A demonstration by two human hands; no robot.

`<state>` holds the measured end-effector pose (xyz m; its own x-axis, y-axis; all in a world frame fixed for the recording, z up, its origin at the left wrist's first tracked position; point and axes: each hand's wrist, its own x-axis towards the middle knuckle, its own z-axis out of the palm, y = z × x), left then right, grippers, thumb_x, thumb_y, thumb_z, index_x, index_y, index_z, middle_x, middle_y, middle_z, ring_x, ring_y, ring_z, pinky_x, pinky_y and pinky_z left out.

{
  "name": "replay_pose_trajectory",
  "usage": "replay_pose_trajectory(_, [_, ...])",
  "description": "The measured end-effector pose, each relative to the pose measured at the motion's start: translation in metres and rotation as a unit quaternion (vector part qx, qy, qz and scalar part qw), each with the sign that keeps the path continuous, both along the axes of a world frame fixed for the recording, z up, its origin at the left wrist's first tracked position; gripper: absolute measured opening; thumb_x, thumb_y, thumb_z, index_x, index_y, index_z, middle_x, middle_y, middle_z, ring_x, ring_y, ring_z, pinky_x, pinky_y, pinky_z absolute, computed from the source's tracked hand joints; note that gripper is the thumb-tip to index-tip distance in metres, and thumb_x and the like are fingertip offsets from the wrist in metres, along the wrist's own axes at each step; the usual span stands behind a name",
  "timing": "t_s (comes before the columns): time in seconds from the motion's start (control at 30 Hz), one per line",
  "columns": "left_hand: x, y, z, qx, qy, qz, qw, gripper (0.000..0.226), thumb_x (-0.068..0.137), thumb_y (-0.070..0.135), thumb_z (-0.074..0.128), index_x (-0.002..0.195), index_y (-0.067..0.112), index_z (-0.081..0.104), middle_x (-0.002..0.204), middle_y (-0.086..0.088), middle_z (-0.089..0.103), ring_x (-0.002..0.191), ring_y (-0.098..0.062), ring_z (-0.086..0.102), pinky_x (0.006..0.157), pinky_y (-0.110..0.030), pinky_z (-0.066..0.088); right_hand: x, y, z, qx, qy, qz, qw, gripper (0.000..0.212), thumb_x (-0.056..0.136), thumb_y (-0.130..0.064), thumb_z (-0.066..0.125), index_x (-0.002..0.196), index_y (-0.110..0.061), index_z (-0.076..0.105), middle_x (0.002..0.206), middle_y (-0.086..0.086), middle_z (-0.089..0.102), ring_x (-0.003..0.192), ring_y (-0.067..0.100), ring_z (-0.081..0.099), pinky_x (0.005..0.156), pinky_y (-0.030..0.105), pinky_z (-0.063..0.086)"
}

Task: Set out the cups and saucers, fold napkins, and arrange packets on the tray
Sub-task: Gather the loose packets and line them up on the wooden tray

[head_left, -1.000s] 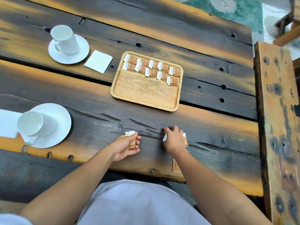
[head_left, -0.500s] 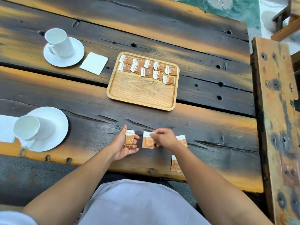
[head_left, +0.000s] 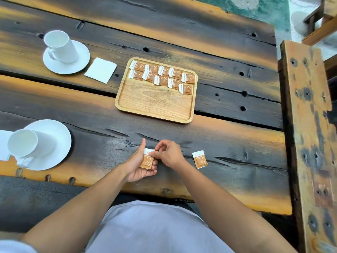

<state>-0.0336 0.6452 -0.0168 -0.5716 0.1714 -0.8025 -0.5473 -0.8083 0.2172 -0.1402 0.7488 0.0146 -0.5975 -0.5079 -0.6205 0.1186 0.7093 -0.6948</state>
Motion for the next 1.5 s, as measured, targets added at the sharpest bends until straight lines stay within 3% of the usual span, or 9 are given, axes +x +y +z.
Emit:
replay_pose_trajectory(0.17, [-0.005, 0.005, -0.001, -0.015, 0.011, -0.031, 0.999, 0.051, 0.079, 0.058, 0.07, 0.087, 0.008, 0.065, 0.067, -0.008, 0.057, 0.055, -0.018, 0.053, 0.061, -0.034, 0.055, -0.026, 0.05, -0.012, 0.166, 0.219, 0.036, 0.961, 0.031, 0.087, -0.017, 0.062, 0.118, -0.022, 0.062, 0.121, 0.008, 0.055, 0.114, 0.028, 0.049, 0.098, 0.039, 0.044])
replay_pose_trajectory(0.3, [-0.009, 0.01, -0.001, -0.033, 0.003, -0.054, 0.998, 0.024, 0.084, 0.029, 0.068, 0.091, 0.007, 0.06, 0.066, -0.007, 0.056, 0.055, -0.017, 0.054, 0.059, -0.033, 0.056, -0.036, 0.104, -0.019, 0.283, 0.217, 0.047, 0.933, 0.059, 0.084, 0.001, 0.052, 0.134, -0.031, 0.049, 0.149, 0.01, 0.03, 0.132, 0.036, 0.028, 0.106, 0.047, 0.038])
replay_pose_trajectory(0.4, [-0.013, 0.015, -0.001, -0.046, -0.009, -0.063, 0.997, 0.016, 0.094, 0.022, 0.058, 0.091, 0.007, 0.06, 0.066, -0.006, 0.057, 0.054, -0.017, 0.054, 0.058, -0.032, 0.056, -0.037, 0.12, -0.023, 0.268, 0.205, 0.052, 0.94, 0.06, 0.081, 0.007, 0.05, 0.129, -0.029, 0.053, 0.142, 0.007, 0.035, 0.127, 0.033, 0.031, 0.095, 0.045, 0.047])
replay_pose_trajectory(0.57, [-0.019, 0.02, 0.002, -0.064, -0.019, -0.076, 0.995, 0.017, 0.095, 0.023, 0.058, 0.088, 0.007, 0.061, 0.066, -0.006, 0.057, 0.054, -0.017, 0.054, 0.058, -0.033, 0.057, -0.037, 0.112, -0.022, 0.215, 0.152, -0.027, 0.964, 0.026, 0.083, -0.001, 0.056, 0.104, -0.016, 0.062, 0.102, 0.008, 0.061, 0.095, 0.029, 0.057, 0.079, 0.036, 0.051])
replay_pose_trajectory(0.73, [-0.016, 0.013, -0.001, -0.071, -0.041, -0.044, 0.996, 0.025, 0.098, 0.029, 0.052, 0.091, 0.006, 0.06, 0.064, -0.006, 0.058, 0.053, -0.017, 0.054, 0.059, -0.033, 0.058, -0.027, 0.079, -0.001, 0.02, -0.145, -0.194, 0.97, 0.008, 0.087, -0.007, 0.07, 0.085, -0.013, 0.064, 0.072, 0.007, 0.065, 0.054, 0.013, 0.059, 0.047, 0.023, 0.043])
replay_pose_trajectory(0.83, [-0.011, 0.008, -0.002, -0.058, -0.046, -0.029, 0.997, 0.044, 0.093, 0.047, 0.056, 0.092, 0.005, 0.066, 0.076, -0.014, 0.067, 0.061, -0.022, 0.063, 0.061, -0.036, 0.059, -0.021, 0.061, 0.011, -0.042, -0.229, -0.15, 0.961, 0.004, 0.086, -0.008, 0.071, 0.09, -0.01, 0.069, 0.067, 0.002, 0.069, 0.051, 0.009, 0.057, 0.048, 0.022, 0.037])
replay_pose_trajectory(1.1, [-0.005, 0.012, 0.0, 0.006, 0.011, -0.01, 1.0, 0.079, 0.075, 0.079, 0.052, 0.089, 0.003, 0.07, 0.076, -0.016, 0.064, 0.067, -0.024, 0.064, 0.067, -0.041, 0.059, 0.005, 0.024, 0.016, -0.039, -0.112, -0.071, 0.99, 0.008, 0.083, -0.011, 0.075, 0.086, -0.008, 0.068, 0.067, 0.007, 0.065, 0.056, 0.015, 0.057, 0.057, 0.023, 0.048])
replay_pose_trajectory(1.3, [-0.002, 0.018, 0.001, -0.068, 0.021, -0.051, 0.996, 0.047, 0.076, 0.046, 0.077, 0.094, 0.004, 0.067, 0.074, -0.012, 0.067, 0.062, -0.022, 0.066, 0.061, -0.035, 0.06, -0.001, 0.037, 0.003, -0.012, -0.036, -0.092, 0.995, 0.012, 0.08, -0.022, 0.078, 0.083, -0.018, 0.067, 0.07, -0.001, 0.062, 0.065, 0.012, 0.057, 0.073, 0.03, 0.049])
replay_pose_trajectory(1.5, [-0.004, 0.014, -0.005, -0.099, -0.002, -0.03, 0.995, 0.036, 0.079, 0.041, 0.073, 0.083, 0.006, 0.07, 0.072, -0.011, 0.066, 0.062, -0.022, 0.065, 0.06, -0.035, 0.06, -0.022, 0.12, -0.019, 0.207, 0.11, -0.075, 0.969, 0.034, 0.077, 0.001, 0.059, 0.104, -0.017, 0.07, 0.105, 0.009, 0.063, 0.104, 0.027, 0.058, 0.091, 0.029, 0.047])
